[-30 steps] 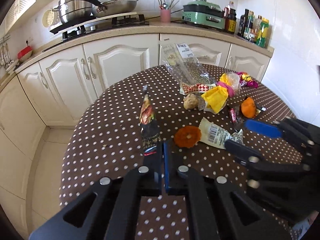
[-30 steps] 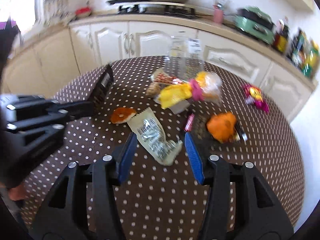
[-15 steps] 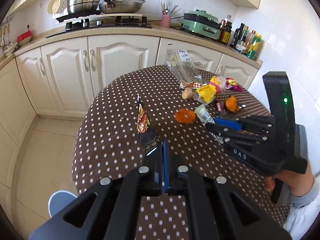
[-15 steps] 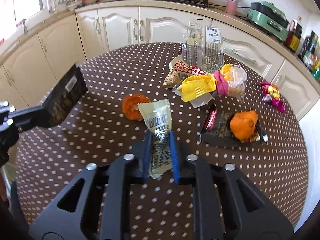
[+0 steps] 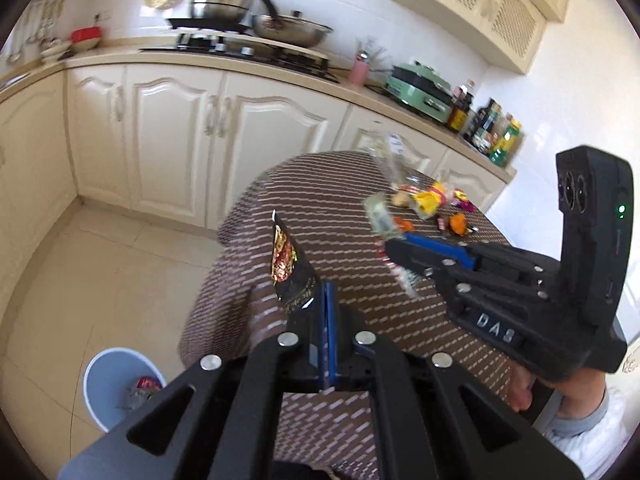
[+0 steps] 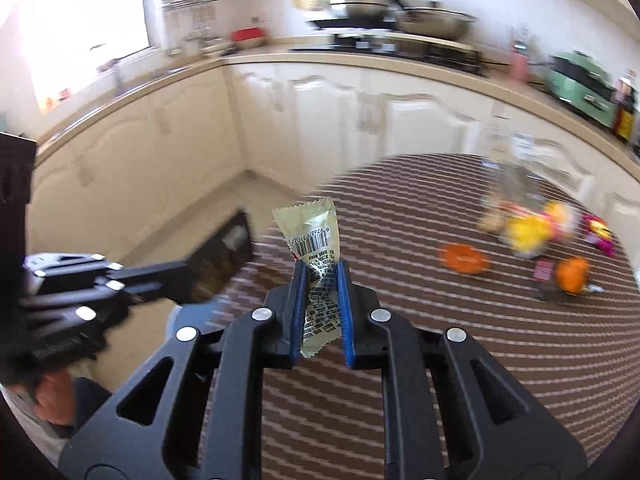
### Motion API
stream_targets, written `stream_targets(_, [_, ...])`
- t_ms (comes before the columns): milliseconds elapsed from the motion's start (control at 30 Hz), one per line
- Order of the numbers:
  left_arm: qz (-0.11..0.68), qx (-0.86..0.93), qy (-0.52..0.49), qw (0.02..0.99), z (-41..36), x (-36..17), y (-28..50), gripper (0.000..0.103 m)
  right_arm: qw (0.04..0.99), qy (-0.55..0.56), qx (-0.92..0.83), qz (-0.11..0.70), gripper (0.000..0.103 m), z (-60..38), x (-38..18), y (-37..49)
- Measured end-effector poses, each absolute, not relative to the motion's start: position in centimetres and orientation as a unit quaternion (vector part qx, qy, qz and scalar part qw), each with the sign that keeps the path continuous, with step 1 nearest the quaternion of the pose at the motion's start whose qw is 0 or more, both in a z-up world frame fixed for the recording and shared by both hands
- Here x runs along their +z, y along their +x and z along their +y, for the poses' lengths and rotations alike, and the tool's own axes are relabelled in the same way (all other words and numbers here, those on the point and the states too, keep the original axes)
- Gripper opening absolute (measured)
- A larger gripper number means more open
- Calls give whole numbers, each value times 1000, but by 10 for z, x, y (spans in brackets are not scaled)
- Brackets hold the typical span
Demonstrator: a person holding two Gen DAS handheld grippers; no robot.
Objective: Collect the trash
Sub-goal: 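Carry both wrappers over the bucket and open both tools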
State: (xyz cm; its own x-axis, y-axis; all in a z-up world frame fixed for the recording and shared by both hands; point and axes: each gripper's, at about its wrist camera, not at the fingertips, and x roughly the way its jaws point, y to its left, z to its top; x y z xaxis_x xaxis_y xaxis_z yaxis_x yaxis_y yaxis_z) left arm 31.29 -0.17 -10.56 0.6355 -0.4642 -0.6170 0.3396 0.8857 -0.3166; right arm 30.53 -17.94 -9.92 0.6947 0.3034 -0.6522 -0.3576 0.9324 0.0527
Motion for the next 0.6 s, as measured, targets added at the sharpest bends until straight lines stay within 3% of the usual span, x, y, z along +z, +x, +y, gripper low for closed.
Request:
stream_targets(333, [392,-111,-159,899,154,-161,291,1,869,-33,291,398,15,-8,-155,323])
stream_targets(600, [456,-22,-227,860,250,-261,297,1,815,-47,315,485,15,93,-266,347])
